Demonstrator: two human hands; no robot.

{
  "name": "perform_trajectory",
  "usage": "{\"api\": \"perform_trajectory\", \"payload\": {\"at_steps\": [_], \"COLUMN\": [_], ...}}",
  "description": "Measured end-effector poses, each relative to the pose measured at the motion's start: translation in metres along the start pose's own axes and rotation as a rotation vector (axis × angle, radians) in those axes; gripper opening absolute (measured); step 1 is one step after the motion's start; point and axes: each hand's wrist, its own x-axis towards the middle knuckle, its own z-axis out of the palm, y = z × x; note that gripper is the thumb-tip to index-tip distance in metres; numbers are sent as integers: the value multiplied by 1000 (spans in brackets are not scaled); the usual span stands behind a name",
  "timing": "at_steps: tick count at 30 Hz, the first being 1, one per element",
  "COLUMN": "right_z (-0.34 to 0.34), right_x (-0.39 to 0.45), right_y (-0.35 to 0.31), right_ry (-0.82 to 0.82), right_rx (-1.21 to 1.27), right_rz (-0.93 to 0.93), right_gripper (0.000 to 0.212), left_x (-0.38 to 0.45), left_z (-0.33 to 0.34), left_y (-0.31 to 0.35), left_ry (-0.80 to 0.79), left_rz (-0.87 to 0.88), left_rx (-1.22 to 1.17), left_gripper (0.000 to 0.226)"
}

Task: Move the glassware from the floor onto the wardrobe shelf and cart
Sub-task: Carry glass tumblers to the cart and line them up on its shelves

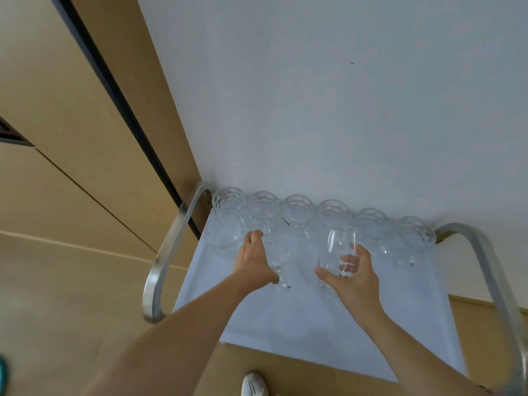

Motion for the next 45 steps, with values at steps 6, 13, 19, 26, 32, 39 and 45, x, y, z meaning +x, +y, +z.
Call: {"api": "perform_trajectory", "payload": {"at_steps": [6,13,19,26,32,39,45], "right_z": [9,16,14,11,7,11,31], "right_x": [3,4,2,-2,-9,-11,-14], "right_y": [-6,-7,-5,-5,-5,-4,1], "right_ry": [5,3,-7,-25,-34,-37,-40], "right_rx": [1,4,13,33,13,1,2], "right_rz": [6,-2,-4,-17,-59,-81,-72], "right_gripper": [101,102,103,100,101,98,99], "left_x": [4,2,3,7,15,25,39], "left_z": [-4,-2,-8,-4,8,15,9], "left_y": [-8,-8,-5,-2,-1,-3,-14], "left_ry": [-8,-32,-27,30,197,235,299], "left_rz": [28,5,-38,-145,-173,-116,-1], "left_rx": [79,208,283,161,192,360,530], "left_gripper": [114,103,100,104,93,81,89]}}
